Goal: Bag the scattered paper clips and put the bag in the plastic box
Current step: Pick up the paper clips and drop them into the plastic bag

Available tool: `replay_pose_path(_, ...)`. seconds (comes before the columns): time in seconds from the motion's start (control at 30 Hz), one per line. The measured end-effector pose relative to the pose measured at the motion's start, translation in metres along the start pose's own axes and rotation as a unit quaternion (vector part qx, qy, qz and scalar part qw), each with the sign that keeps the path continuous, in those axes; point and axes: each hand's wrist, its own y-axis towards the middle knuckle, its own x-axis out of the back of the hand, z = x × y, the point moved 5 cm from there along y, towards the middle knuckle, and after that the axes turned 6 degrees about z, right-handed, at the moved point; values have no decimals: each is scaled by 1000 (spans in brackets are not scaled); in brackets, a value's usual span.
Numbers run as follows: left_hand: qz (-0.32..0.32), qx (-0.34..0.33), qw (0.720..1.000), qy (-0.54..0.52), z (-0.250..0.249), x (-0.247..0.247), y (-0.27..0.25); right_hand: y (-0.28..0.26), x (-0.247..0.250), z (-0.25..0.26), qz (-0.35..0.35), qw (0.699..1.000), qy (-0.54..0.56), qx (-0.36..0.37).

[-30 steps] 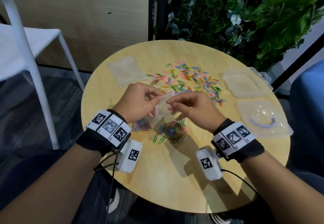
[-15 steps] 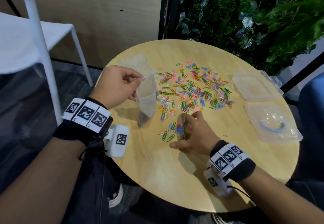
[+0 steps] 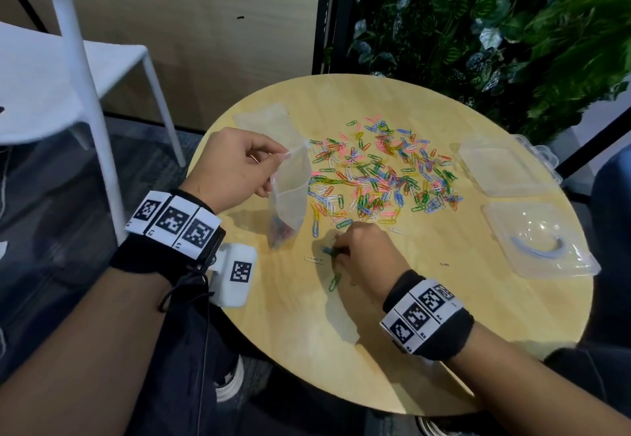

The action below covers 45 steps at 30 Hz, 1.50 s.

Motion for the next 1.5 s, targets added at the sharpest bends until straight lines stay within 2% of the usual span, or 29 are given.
replay_pose_path(0.07,10,0,1000,4,-1,-6,0,5,6,-9,-7,999,-27,-15)
replay_pose_path(0.13,28,-2,1000,6,-2,-16,0,8,15,-28,-29,999,6,-35)
replay_pose_path(0.2,46,-4,999,6,-4,-27,0,9,25,-55,-44,992,100,-63)
replay_pose_path(0.27,61,-6,998,8,-6,-36,2,7,33,-80,-47,967,232,-89)
replay_pose_path(0.3,69,-5,998,10,-7,-41,3,4,37,-89,-47,938,327,-106)
replay_pose_path(0.33,77,-3,997,13,-7,-45,4,2,40,-96,-50,893,431,-122)
replay_pose_path(0.43,103,-1,994,28,-8,-61,7,-1,50,-95,-36,729,675,-107)
replay_pose_path(0.5,116,-1,992,40,-9,-72,8,-2,58,-83,-14,643,761,-87)
replay_pose_path(0.57,119,0,992,43,-11,-82,8,-3,59,-73,10,572,816,-82)
replay_pose_path(0.6,116,2,993,38,-13,-87,8,-4,57,-68,26,554,828,-77)
replay_pose_path(0.63,112,4,993,31,-14,-91,9,-6,55,-60,45,547,833,-69)
replay_pose_path(0.7,100,11,995,15,-15,-96,9,-8,48,-49,66,565,820,-70)
replay_pose_path(0.73,93,17,995,7,-15,-97,10,-7,43,-49,61,576,812,-78)
replay_pose_path(0.8,90,22,996,-4,-15,-99,10,-5,37,-49,43,570,815,-93)
replay_pose_path(0.97,101,-1,995,4,-18,-104,5,-6,37,-34,75,497,859,-93)
replay_pose_path(1.03,107,-3,994,7,-18,-106,4,-9,39,-31,98,484,866,-86)
replay_pose_path(1.07,111,-2,994,4,-19,-107,3,-10,40,-31,101,490,862,-79)
replay_pose_path(1.1,114,-2,993,0,-19,-107,3,-10,40,-31,95,511,851,-76)
replay_pose_path(1.13,117,-4,993,-2,-19,-108,3,-9,39,-32,79,552,827,-78)
replay_pose_path(1.23,120,-9,993,1,-21,-107,3,-8,37,-38,1,709,700,-82)
replay_pose_path(1.27,123,-10,992,1,-21,-107,3,-8,37,-40,-25,753,654,-77)
replay_pose_path(1.33,130,-11,991,2,-22,-107,2,-8,38,-43,-68,816,571,-65)
replay_pose_path(1.4,135,-16,991,8,-23,-109,2,-8,42,-43,-82,859,502,-52)
replay_pose_path(1.43,133,-19,991,13,-23,-109,1,-8,44,-41,-74,870,486,-42)
replay_pose_path(1.5,128,-23,991,20,-23,-107,2,-9,44,-35,-51,865,499,-25)
